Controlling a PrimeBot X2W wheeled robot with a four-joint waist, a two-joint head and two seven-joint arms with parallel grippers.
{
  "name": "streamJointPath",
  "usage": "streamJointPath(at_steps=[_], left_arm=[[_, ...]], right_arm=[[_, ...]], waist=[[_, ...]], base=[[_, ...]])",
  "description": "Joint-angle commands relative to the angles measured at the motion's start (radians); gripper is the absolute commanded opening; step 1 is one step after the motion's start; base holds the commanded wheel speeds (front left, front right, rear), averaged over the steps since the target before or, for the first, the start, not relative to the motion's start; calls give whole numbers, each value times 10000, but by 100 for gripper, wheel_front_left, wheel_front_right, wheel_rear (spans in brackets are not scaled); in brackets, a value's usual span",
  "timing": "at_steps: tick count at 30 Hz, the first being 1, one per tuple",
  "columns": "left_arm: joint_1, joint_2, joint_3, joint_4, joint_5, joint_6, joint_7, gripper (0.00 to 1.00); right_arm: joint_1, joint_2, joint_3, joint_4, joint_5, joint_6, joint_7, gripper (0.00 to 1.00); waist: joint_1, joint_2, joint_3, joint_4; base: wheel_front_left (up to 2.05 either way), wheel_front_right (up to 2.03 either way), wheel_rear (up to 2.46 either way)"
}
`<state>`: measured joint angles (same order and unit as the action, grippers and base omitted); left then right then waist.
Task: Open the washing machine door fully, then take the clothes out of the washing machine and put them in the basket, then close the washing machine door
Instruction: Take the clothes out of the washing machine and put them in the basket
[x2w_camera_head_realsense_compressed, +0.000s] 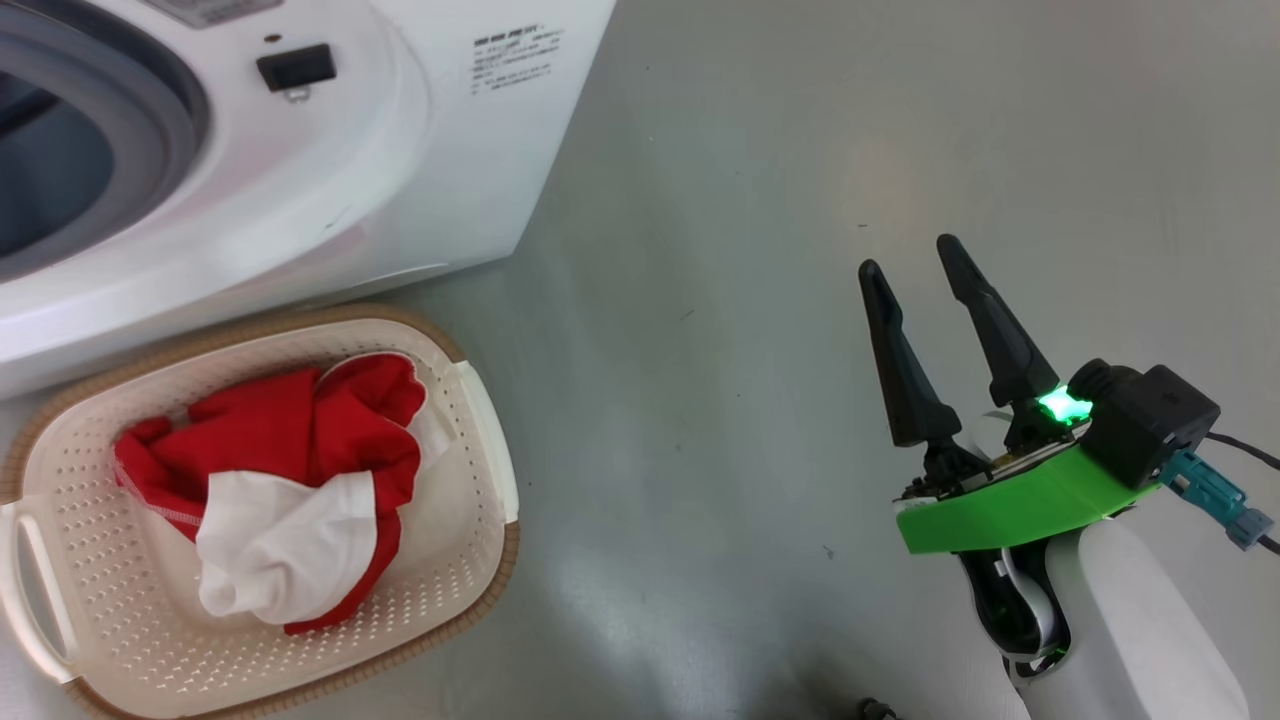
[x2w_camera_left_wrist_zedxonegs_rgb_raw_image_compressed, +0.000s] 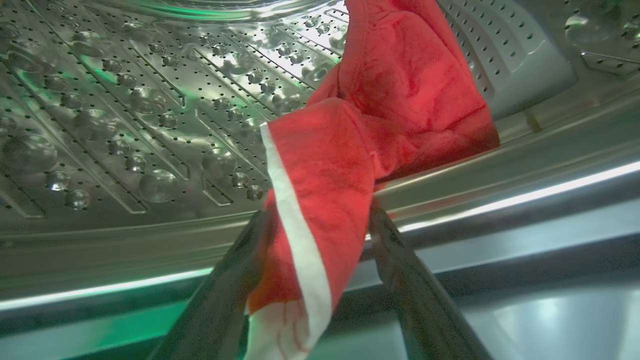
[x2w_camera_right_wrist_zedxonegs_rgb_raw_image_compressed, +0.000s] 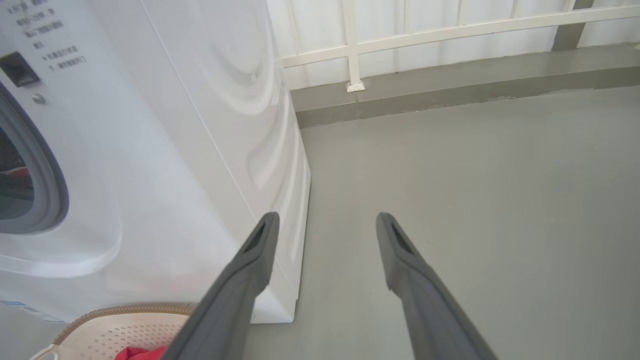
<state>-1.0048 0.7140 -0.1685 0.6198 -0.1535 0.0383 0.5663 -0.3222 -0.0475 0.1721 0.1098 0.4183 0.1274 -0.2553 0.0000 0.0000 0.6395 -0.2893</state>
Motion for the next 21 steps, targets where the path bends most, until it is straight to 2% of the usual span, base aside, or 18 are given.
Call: streamJointPath(at_steps=[1, 2, 8, 13, 21], left_arm=[[-131, 710, 390, -195, -209, -25, 42, 32], [-143, 720, 431, -179, -281, -57, -35, 0], [-227, 663, 587, 83, -579, -166, -644, 0], [-363, 394, 777, 532, -951, -230, -1452, 0], [-349, -405, 1109, 1287, -1564, -155, -3159, 0]], right_arm=[[-43, -27, 189, -253, 59, 33, -65, 100], [-56, -27, 185, -251, 61, 33, -65, 100], [-75, -27, 173, -240, 40, 33, -65, 100], [-69, -27, 144, -207, -13, 33, -65, 100], [10, -27, 119, -195, -199, 33, -65, 100]], waist=[[0, 0, 8, -13], [0, 0, 10, -20], [0, 0, -17, -30], [0, 0, -99, 25], [0, 0, -421, 205]], base=[[0, 0, 0], [0, 0, 0], [0, 0, 0], [0, 0, 0], [0, 0, 0]])
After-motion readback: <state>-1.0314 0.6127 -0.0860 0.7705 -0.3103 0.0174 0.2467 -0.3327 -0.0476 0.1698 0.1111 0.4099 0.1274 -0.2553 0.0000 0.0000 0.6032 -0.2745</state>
